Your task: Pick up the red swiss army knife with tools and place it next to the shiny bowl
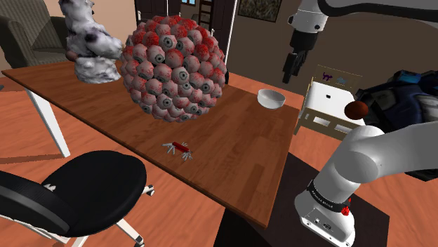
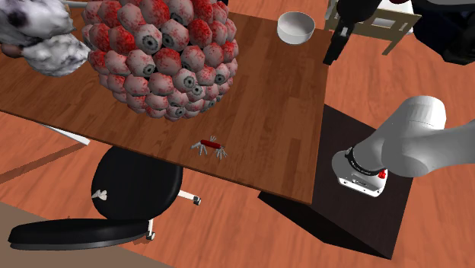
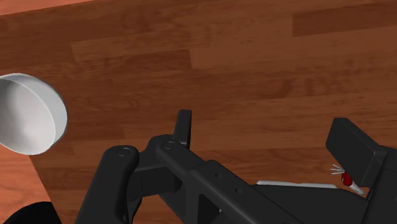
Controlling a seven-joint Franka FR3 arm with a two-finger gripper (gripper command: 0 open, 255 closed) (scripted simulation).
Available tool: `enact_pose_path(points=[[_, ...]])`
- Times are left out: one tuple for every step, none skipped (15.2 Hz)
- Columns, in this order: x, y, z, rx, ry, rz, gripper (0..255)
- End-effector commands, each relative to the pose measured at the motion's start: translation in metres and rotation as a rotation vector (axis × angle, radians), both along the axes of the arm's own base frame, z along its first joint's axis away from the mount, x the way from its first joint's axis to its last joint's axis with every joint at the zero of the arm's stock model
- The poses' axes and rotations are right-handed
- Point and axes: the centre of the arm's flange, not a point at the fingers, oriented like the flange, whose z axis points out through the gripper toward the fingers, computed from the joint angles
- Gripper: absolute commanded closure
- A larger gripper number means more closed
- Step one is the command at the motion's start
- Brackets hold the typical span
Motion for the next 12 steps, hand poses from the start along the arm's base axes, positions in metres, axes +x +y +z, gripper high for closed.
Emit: enact_pose_path(points=[[0.0, 0.0, 0.0, 0.0, 0.0, 0.0, 0], [0.005, 0.008, -0.009, 0.003, 0.0, -0.002, 0], [0.01, 0.015, -0.018, 0.006, -0.001, -0.005, 0], [0.015, 0.023, -0.027, 0.009, -0.001, -0.007, 0], [0.02, 0.031, -0.036, 0.012, -0.001, -0.01, 0], [0.025, 0.038, -0.045, 0.015, -0.002, -0.012, 0], [0.03, 0.046, -0.054, 0.018, -0.002, -0.014, 0], [0.036, 0.054, -0.063, 0.021, -0.002, -0.017, 0], [0.041, 0.061, -0.072, 0.024, -0.002, -0.019, 0], [0.046, 0.069, -0.081, 0.028, -0.003, -0.021, 0], [0.051, 0.077, -0.09, 0.031, -0.003, -0.024, 0], [0.056, 0.085, -0.098, 0.034, -0.003, -0.026, 0]])
